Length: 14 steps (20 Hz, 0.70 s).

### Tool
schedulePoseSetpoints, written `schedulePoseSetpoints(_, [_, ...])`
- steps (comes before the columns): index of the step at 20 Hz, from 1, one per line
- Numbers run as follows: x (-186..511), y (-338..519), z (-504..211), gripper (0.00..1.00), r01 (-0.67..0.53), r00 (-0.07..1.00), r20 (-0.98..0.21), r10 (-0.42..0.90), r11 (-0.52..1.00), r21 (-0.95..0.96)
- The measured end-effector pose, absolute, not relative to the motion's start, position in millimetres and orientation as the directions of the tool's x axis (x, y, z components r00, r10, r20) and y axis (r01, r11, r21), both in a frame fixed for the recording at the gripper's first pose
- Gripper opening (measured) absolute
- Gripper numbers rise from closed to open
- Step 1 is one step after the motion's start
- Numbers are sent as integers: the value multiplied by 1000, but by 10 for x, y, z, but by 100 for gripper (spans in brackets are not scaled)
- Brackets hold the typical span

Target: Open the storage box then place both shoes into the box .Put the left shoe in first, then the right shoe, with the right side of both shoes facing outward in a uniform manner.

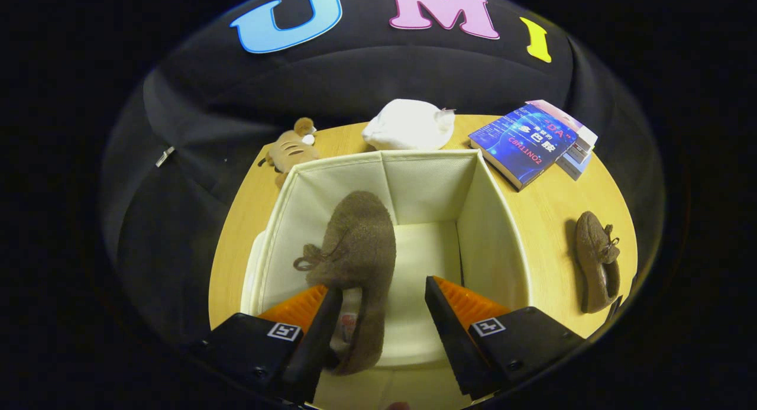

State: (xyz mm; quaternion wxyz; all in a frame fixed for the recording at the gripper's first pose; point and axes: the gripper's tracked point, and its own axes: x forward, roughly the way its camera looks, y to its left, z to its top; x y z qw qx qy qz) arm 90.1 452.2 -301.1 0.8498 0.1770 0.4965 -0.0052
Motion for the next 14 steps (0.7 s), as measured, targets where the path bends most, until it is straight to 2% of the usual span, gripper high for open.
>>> schedulePoseSetpoints(2, [848, 4587, -3004, 91, 168, 514, -835, 199, 931, 325])
schedulePoseSetpoints(4, [874, 4604, -2909, 100, 164, 532, -819, 216, 922, 350])
schedulePoseSetpoints(8, [910, 4505, -2788, 99, 168, 561, -798, 217, 915, 367])
schedulePoseSetpoints(14, [1053, 4151, -2288, 99, 99, 700, -679, 222, 911, 400])
